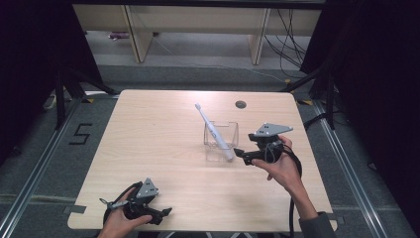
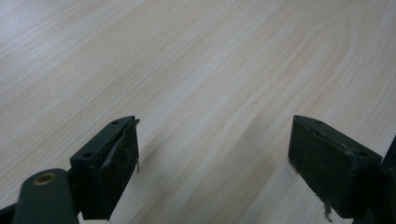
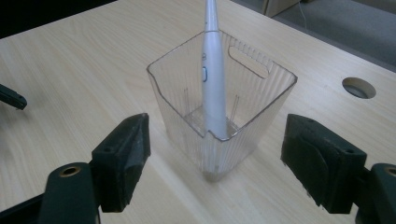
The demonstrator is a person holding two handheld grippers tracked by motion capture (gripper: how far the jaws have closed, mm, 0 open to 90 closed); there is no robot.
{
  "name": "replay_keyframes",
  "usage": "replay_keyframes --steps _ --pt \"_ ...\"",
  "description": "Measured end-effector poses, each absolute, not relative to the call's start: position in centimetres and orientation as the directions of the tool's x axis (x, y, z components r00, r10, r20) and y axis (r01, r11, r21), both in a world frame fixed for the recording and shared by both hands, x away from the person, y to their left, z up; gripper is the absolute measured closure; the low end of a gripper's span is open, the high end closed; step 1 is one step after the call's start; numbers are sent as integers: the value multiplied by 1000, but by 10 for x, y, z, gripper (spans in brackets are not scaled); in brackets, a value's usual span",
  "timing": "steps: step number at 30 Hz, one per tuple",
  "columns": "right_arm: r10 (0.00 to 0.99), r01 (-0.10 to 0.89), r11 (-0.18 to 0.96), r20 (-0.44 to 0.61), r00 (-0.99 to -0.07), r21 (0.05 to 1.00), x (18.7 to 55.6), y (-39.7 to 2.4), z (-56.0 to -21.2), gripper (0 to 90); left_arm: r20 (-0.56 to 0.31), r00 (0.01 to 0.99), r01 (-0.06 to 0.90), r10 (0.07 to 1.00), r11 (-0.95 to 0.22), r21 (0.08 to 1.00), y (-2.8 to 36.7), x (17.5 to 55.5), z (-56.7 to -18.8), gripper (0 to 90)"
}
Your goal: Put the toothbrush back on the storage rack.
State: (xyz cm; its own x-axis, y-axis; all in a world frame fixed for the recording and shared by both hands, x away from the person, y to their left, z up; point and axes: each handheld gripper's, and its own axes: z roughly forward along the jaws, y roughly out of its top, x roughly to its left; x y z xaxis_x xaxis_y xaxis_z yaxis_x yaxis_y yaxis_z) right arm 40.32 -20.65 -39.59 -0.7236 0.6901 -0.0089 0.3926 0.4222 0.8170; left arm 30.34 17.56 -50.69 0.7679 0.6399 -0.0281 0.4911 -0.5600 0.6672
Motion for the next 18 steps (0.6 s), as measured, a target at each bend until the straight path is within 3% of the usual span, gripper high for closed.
replay_keyframes --steps 18 --pt "709 424 396 23 -705 815 387 -223 -417 203 -29 764 493 644 -554 670 175 303 -507 156"
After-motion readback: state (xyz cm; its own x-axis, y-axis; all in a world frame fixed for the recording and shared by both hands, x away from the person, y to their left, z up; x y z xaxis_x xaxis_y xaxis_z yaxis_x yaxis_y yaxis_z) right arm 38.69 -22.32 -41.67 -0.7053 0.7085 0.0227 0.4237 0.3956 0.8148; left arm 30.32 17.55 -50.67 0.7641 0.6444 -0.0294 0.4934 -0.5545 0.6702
